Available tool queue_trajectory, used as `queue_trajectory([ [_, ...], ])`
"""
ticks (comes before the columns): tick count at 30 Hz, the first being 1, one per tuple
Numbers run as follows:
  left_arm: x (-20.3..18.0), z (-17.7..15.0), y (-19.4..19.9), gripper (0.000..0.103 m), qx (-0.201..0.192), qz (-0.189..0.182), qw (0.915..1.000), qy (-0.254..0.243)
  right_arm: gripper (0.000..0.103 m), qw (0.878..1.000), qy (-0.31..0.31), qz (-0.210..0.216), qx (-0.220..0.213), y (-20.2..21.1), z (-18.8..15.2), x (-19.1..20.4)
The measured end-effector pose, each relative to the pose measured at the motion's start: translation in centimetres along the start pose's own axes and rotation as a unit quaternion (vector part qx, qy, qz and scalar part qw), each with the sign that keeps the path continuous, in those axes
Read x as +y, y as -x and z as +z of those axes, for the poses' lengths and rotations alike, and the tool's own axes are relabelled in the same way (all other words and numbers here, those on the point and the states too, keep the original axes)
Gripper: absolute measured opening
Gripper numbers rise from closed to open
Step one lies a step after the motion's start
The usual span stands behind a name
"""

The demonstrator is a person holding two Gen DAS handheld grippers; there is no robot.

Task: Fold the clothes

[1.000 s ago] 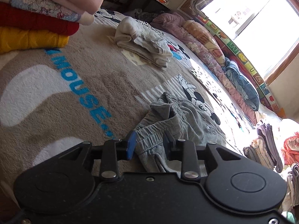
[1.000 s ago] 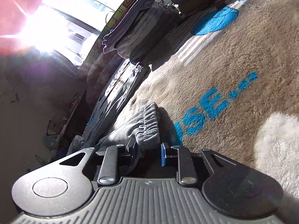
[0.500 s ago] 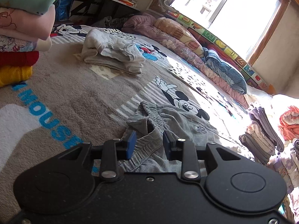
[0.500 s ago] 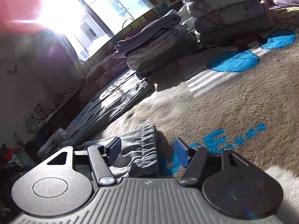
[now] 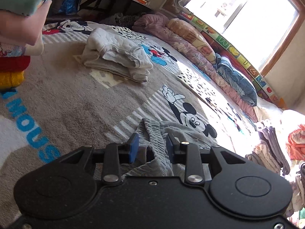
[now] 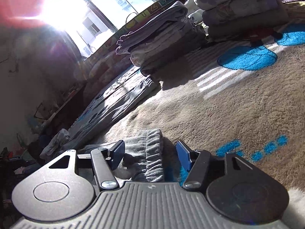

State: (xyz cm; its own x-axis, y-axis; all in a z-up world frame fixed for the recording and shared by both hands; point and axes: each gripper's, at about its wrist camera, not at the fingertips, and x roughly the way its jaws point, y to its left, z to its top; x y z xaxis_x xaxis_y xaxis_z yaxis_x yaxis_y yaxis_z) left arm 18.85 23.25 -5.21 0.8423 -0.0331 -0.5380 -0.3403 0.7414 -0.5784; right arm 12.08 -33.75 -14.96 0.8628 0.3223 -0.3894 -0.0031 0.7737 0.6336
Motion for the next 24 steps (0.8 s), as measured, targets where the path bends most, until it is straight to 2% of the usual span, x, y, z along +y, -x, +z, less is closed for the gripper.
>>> queue_trajectory([
  [2, 1.3, 0.7, -1.7, 0.029, 0.029, -0.021, 0.9972, 0.066, 0.060, 1.000, 0.002, -0.002, 0.001, -0.1, 0.0, 0.1],
  [3, 1.6, 0.6, -3.4, 0.029, 0.065, -0.027, 0.9939, 0.085, 0.060, 1.000, 0.001, -0.002, 0.002, -0.1, 0.0, 0.1],
  [4, 1.7, 0.5, -4.6, 0.029, 0.091, -0.028, 0.9906, 0.097, 0.060, 1.000, 0.000, -0.001, 0.002, -0.1, 0.0, 0.0],
  [7, 1.1, -0.3, -5.6, 0.030, 0.122, -0.006, 0.9874, 0.101, 0.060, 1.000, -0.005, 0.002, 0.001, 0.0, 0.0, -0.2],
  [8, 0.9, -0.4, -5.4, 0.031, 0.121, -0.004, 0.9871, 0.105, 0.060, 1.000, -0.006, 0.003, 0.000, 0.1, 0.0, -0.2],
  [10, 0.4, -0.1, -3.6, 0.046, 0.083, -0.020, 0.9888, 0.123, 0.060, 1.000, -0.006, 0.004, -0.001, 0.1, 0.0, -0.2],
  [12, 0.2, -0.3, -3.7, 0.053, 0.075, -0.013, 0.9883, 0.132, 0.060, 1.000, -0.006, 0.008, -0.002, 0.2, -0.2, -0.3],
  [14, 0.0, -0.4, -4.2, 0.053, 0.075, -0.012, 0.9891, 0.126, 0.060, 1.000, -0.020, 0.020, -0.003, 0.4, 0.0, -0.7],
  [15, -0.1, -0.4, -4.6, 0.048, 0.076, -0.012, 0.9898, 0.119, 0.060, 0.999, -0.036, 0.028, -0.003, 0.5, 0.2, -1.1],
  [20, -1.1, 0.8, -5.0, 0.048, 0.064, -0.030, 0.9952, 0.067, 0.060, 0.989, -0.131, 0.064, -0.028, 1.6, 1.4, -3.4],
  [24, -0.4, 1.8, -7.0, 0.048, 0.081, -0.023, 0.9952, 0.050, 0.062, 0.992, -0.112, 0.062, -0.014, 0.7, 2.2, -3.1],
])
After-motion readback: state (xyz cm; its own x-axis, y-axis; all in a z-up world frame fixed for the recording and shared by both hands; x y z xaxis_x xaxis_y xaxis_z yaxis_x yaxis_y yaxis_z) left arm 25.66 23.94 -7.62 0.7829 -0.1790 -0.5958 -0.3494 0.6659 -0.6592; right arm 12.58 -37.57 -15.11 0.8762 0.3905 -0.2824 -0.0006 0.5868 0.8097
